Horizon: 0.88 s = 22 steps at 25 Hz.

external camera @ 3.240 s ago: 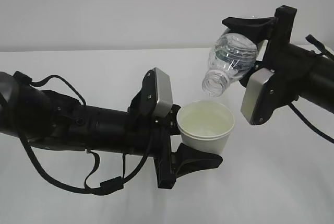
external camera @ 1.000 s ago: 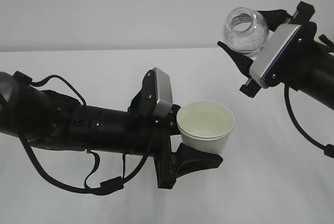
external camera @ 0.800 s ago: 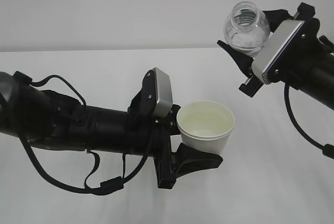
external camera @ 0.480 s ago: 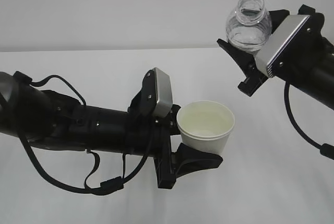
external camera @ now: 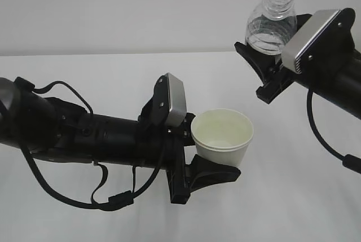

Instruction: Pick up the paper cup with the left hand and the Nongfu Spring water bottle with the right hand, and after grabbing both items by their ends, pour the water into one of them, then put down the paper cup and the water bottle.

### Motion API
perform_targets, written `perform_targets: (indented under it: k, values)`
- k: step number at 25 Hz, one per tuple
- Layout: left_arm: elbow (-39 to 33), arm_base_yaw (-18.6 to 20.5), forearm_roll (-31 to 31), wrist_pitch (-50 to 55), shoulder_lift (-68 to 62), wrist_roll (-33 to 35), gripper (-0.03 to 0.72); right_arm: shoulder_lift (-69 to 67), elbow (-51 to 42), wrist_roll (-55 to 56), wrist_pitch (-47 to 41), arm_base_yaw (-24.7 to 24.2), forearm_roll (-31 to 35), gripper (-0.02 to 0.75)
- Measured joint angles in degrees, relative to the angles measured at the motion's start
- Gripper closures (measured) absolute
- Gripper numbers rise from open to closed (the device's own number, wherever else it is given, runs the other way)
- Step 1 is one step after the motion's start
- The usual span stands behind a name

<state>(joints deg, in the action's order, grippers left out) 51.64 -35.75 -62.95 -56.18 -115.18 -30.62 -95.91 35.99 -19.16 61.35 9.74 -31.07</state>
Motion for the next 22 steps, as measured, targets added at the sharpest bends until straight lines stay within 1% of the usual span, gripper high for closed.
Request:
perform_targets:
  k: [9,22]
  values:
    - [0.0,0.0,0.0,0.0,0.0,0.0,0.205,0.0,0.0,8.56,0.0,0.0,0.29,0.255]
    - [0.0,0.0,0.0,0.0,0.0,0.0,0.205,0.0,0.0,15.62,-1.34,0.0,1.56,0.255]
